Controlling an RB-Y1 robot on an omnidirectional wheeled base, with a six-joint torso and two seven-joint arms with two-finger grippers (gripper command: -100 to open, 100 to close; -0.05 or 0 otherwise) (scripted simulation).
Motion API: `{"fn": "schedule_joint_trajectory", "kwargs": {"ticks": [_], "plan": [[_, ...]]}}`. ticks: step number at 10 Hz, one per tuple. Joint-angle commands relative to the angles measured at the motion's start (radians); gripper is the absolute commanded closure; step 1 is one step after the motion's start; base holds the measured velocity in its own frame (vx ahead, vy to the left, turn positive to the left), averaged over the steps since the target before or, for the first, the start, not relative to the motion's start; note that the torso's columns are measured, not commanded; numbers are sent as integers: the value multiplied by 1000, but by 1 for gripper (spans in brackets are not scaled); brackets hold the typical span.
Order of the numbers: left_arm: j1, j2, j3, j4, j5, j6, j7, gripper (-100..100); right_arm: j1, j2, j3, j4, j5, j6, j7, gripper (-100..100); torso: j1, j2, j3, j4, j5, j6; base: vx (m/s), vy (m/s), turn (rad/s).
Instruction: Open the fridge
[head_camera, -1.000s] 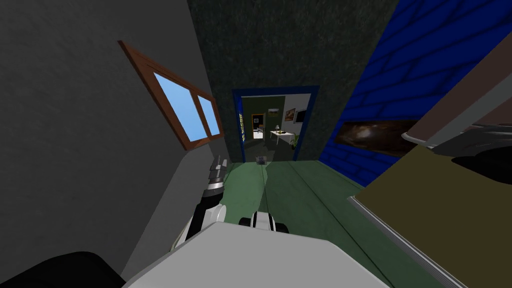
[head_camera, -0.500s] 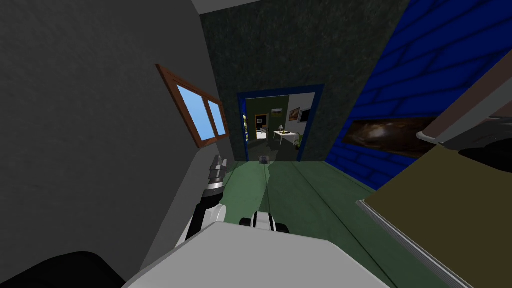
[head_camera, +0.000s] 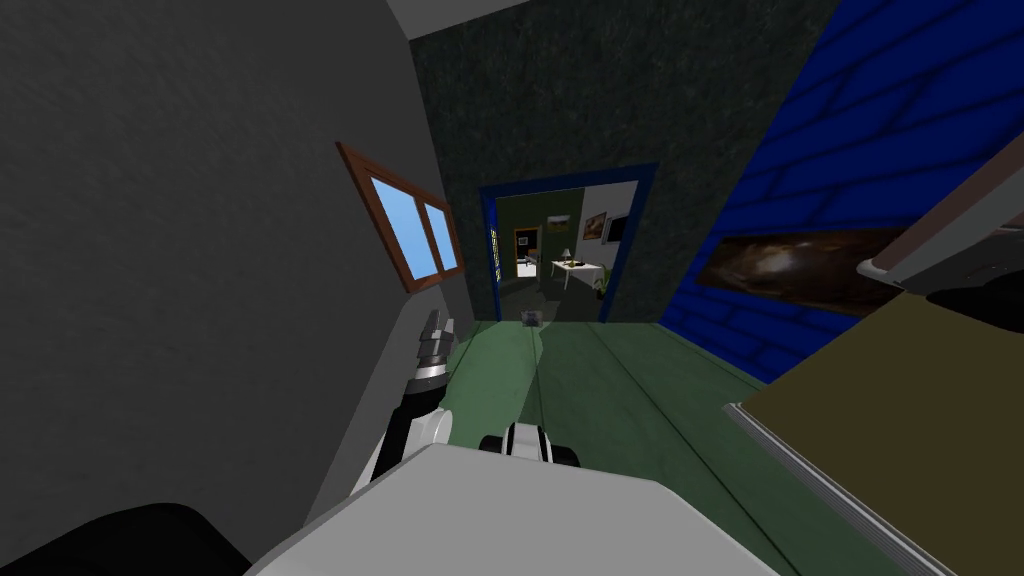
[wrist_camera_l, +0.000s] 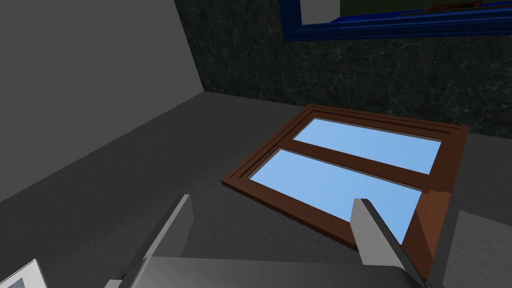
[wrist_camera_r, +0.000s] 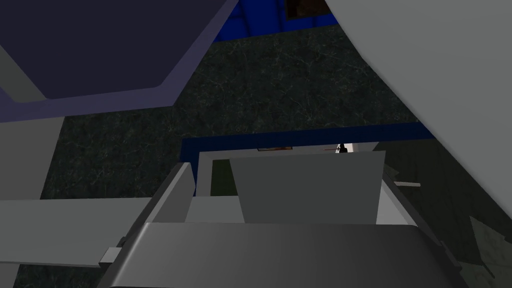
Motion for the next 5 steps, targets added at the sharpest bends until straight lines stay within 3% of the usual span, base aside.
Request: {"fn": "schedule_joint_trajectory", "kwargs": {"ticks": [1, 5], "plan": [[0, 0, 0, 0, 0, 0, 0, 0, 1, 1, 2, -1, 0, -1, 0, 0, 1, -1, 0, -1, -2, 0, 1, -6, 6], [0, 0, 0, 0, 0, 0, 0, 0, 4, 5, 6, -2, 0, -2, 0, 0, -1, 0, 1, -3, -5, -1, 1, -1, 1]]}}
